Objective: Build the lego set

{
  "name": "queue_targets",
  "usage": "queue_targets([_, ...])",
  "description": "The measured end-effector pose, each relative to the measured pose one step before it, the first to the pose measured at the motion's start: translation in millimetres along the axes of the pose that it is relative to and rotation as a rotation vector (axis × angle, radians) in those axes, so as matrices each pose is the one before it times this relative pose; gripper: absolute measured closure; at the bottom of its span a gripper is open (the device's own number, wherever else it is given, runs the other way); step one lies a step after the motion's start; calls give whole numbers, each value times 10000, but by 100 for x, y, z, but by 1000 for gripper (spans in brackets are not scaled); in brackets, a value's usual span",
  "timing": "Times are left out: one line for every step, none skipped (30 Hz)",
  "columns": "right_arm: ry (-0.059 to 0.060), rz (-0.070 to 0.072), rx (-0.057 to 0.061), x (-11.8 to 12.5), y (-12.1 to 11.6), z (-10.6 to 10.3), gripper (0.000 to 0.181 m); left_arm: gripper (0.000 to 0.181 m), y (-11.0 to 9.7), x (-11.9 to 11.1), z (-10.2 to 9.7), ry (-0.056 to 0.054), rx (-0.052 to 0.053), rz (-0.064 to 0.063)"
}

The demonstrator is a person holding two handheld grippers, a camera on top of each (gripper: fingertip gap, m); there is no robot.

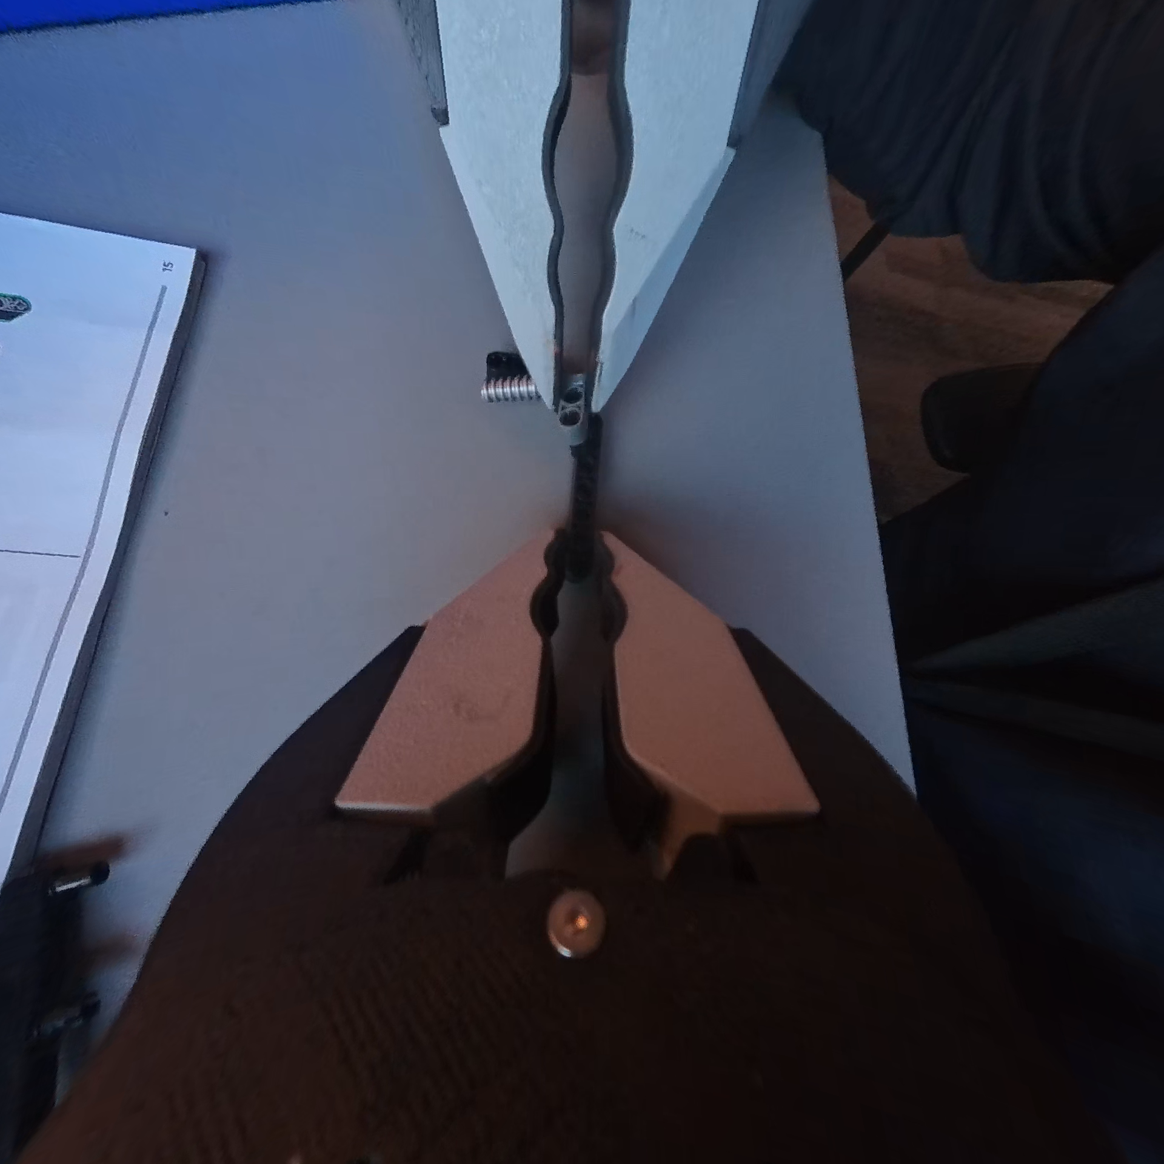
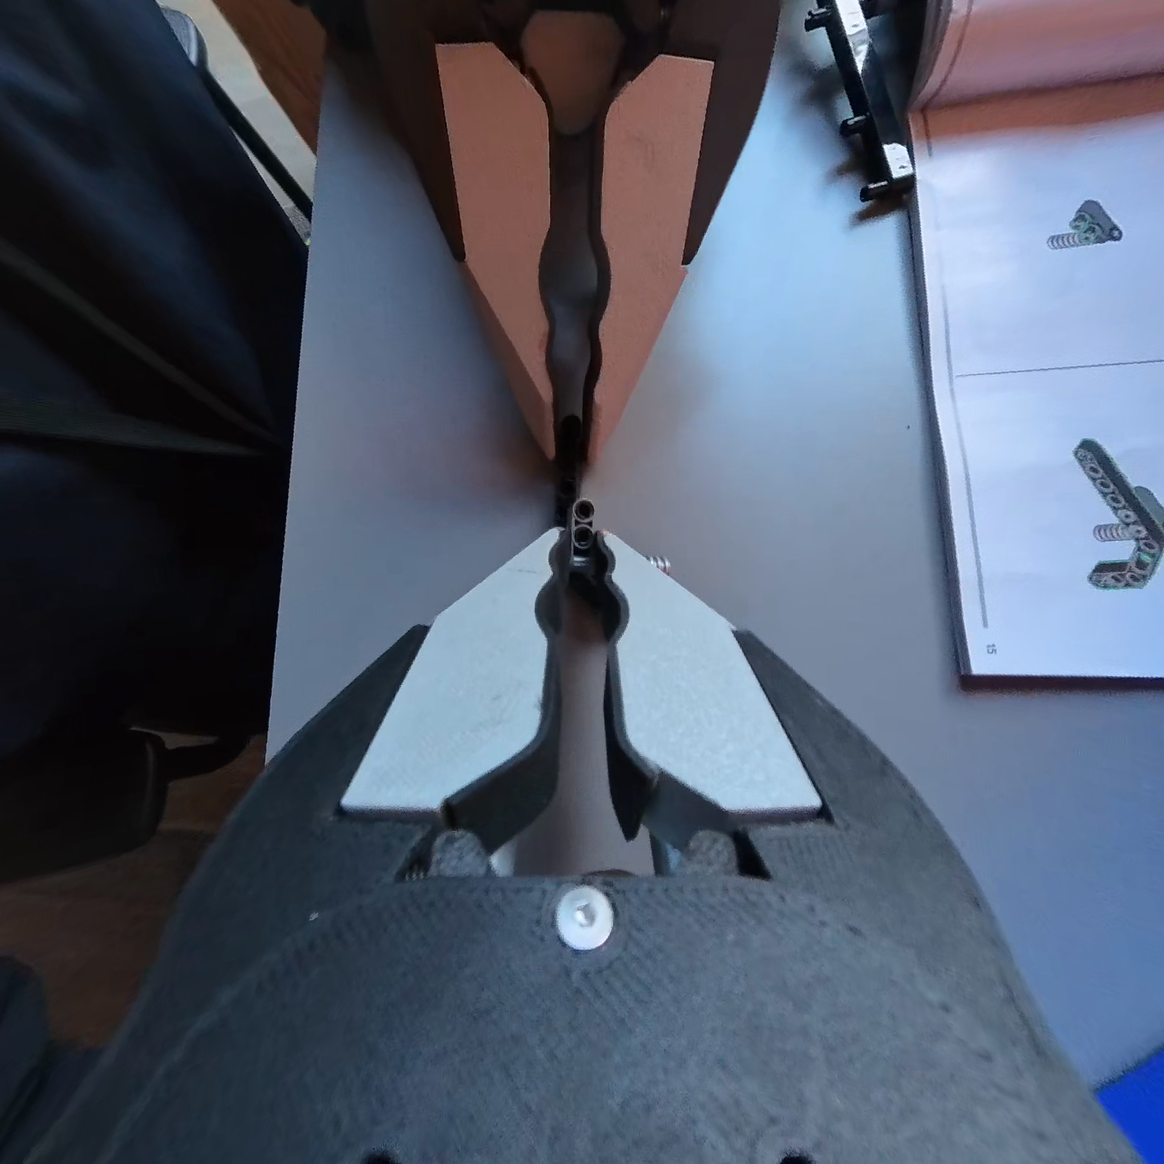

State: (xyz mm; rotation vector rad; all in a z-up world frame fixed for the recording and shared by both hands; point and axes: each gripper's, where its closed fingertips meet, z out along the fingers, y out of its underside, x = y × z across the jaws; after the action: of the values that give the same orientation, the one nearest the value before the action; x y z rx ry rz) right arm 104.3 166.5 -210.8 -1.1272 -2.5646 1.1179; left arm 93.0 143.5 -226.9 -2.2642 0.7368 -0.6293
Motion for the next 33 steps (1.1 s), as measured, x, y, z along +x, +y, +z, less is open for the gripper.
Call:
queue_targets([-4, 34, 19, 37, 12, -52, 177, 175, -4, 0, -1, 6, 1, -7])
queue_targets([47, -16, 9, 57, -10, -33, 177, 175, 3, 2, 2, -5, 0, 6])
queue_targets([71, -73, -14, 43, 11, -6, 176, 175, -10, -23, -5, -20, 2, -3])
queue_targets([34, -102, -28, -43, 3, 21, 176, 175, -15, -32, -19, -28, 7, -4])
queue_targets([3, -90, -24, -99, -12, 46, 177, 172, -52, 37, -27, -12, 28, 49])
queue_targets([41, -68, -10, -38, -55, 30, 177, 163, -147, -14, -53, -52, 93, 45])
queue_targets([66, -68, 1, 10, -69, 18, 176, 159, -191, 67, -63, 6, 121, 39])
queue_targets([70, -75, 19, 3, -88, -2, 176, 158, -172, 89, -49, 35, 98, 2])
queue_targets([79, -70, 50, 27, -134, -37, 176, 157, -161, 73, -2, 20, 77, -31])
queue_targets([42, -54, 55, -22, -149, -43, 176, 157, -207, 65, 28, 14, 89, -16])
queue_targets([-9, -49, 26, -106, -91, -23, 177, 157, -312, 7, 42, -25, 138, -7])
queue_targets([6, -64, -1, -90, -59, 6, 176, 158, -373, 50, 60, 18, 167, -28])
queue_targets([58, -78, -23, -37, -20, 54, 177, 159, -345, 111, 98, 86, 137, -76])
queue_targets([52, -76, -42, -43, 0, 73, 177, 159, -251, 96, 134, 104, 84, -96])
queue_targets([19, -62, -44, -77, 9, 89, 177, 160, -197, 9, 121, 49, 58, -99])
queue_targets([11, -48, -33, -71, 2, 84, 176, 162, -171, 10, 97, 30, 55, -58])
queue_targets([20, -40, -33, -36, 5, 64, 176, 164, -239, 129, 51, 81, 101, -5])
queue_targets([14, -40, -44, -38, 48, 56, 176, 168, -229, 140, 33, 68, 106, 15])
queue_targets([-21, -40, -24, -75, 11, 37, 177, 171, -106, -48, 39, -60, 38, 29])
queue_targets([-36, -32, 13, -107, -44, -2, 177, 176, 23, -117, 23, -100, -29, 81])
queue_targets([23, -33, 13, -10, -41, -20, 177, 176, -27, -41, -22, -66, 23, 120])
queue_targets([75, -37, 17, 91, -25, -39, 176, 176, -44, -84, -25, -86, 37, 58])
queue_targets([44, -22, 48, 60, -55, -87, 176, 176, -25, -34, -12, -28, 14, 17])
queue_targets([-2, -5, 69, 11, -77, -108, 176, 176, -50, 42, -26, 15, 32, 29])
queue_targets([-36, -27, 93, -40, -92, -151, 176, 177, -132, 65, -59, 9, 94, 67])
queue_targets([-12, -78, 83, -1, -34, -242, 176, 176, -94, -13, -74, -34, 68, 49])
queue_targets([74, -81, 52, 151, 56, -400, 176, 176, 51, -34, -17, -35, -19, 34])
queue_targets([190, -18, 70, 365, 57, -562, 174, 176, 79, -48, -6, -30, -41, 10])
queue_targets([224, 50, 175, 476, -75, -651, 171, 176, -13, -11, -22, -11, 18, 5])
queue_targets([90, 78, 303, 304, -273, -690, 168, 176, -57, -17, -37, -29, 43, 15])
queue_targets([-17, 73, 342, 126, -363, -631, 170, 176, -12, -30, 1, -35, 7, 14])
queue_targets([42, 69, 289, 200, -292, -499, 171, 176, 23, -37, 24, -45, -19, 12])
queue_targets([134, 67, 156, 330, -111, -336, 173, 176, 44, -14, 46, -35, -40, 29])
